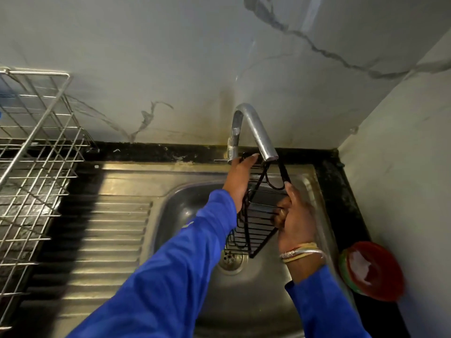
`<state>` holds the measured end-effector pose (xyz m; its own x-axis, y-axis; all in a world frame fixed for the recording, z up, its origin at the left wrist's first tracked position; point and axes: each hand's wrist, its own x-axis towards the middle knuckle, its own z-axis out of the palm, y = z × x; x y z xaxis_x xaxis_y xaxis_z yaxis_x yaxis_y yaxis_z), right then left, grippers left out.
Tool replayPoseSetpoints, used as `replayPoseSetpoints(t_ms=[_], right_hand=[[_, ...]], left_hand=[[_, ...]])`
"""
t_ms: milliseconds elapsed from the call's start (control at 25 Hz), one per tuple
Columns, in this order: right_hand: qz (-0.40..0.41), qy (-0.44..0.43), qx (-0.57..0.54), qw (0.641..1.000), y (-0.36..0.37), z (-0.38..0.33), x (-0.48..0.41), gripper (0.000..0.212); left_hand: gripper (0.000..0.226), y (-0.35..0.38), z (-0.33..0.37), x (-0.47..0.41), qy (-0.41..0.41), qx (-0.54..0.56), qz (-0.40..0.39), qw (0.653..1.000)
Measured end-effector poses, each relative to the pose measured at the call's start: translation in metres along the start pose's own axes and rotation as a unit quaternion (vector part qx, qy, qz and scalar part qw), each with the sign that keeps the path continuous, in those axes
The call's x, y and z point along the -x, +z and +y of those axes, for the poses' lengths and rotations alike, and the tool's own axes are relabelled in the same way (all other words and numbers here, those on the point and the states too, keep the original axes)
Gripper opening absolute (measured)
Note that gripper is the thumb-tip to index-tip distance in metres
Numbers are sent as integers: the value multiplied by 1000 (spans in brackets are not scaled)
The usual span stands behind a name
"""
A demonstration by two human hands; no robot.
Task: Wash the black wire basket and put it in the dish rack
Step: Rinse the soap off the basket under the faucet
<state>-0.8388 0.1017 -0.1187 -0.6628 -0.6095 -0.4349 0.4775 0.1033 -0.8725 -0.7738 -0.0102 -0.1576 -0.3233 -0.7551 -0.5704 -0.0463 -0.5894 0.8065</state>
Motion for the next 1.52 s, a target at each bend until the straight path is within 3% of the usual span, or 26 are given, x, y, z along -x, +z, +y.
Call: replayPoseSetpoints(t_ms=[80, 200, 400, 520, 640, 720, 800, 960, 1040, 1120, 1240, 1320, 1400, 1480, 1520], right_hand=[[12, 7, -12, 1000, -3, 0, -2, 29], [-4, 19, -18, 1000, -7, 4, -5, 34], [-121, 12, 78, 989, -9, 7, 9, 47], [-168, 35, 75, 982, -12, 12, 8, 53], [-209, 62, 126, 968, -16, 5, 1, 39], [-231, 95, 149, 957, -14, -4, -6, 37], [-204, 110, 164, 959, -8, -9, -14, 40], [-92, -32, 258, 961, 2, -4, -24, 37], [-84, -62, 277, 955, 4, -6, -26, 34], [-92, -51, 288, 952, 4, -4, -25, 31], [-80, -37, 303, 949, 2, 0, -24, 28], [-58, -48, 276, 958, -2, -2, -24, 30], [-69, -66, 270, 958, -7, -4, -27, 28], [-73, -78, 263, 959, -8, -8, -24, 31], [-80, -70, 261, 960, -8, -7, -23, 33]], left_hand=[[81, 12, 0, 11, 67, -66, 45, 995], [74, 29, -16, 19, 148, -178, 32, 972], [70, -3, 16, -1, 76, -187, -11, 979], [58, -6, 21, 3, 81, -248, 15, 965], [50, -5, 21, 10, 147, -356, 69, 920], [41, -4, 23, 18, 167, -411, 60, 894], [46, 1, 24, 28, 181, -455, 35, 871], [46, 22, 20, 51, 172, -506, 61, 843], [44, 25, 19, 59, 177, -578, 99, 791], [41, 27, 25, 59, 203, -666, 124, 707], [38, 29, 33, 56, 209, -705, 96, 671], [43, 32, 22, 63, 247, -689, 75, 677], [52, 28, 4, 69, 297, -629, 65, 716], [53, 15, 0, 64, 332, -527, 68, 779], [46, 8, 6, 58, 315, -454, 63, 831]])
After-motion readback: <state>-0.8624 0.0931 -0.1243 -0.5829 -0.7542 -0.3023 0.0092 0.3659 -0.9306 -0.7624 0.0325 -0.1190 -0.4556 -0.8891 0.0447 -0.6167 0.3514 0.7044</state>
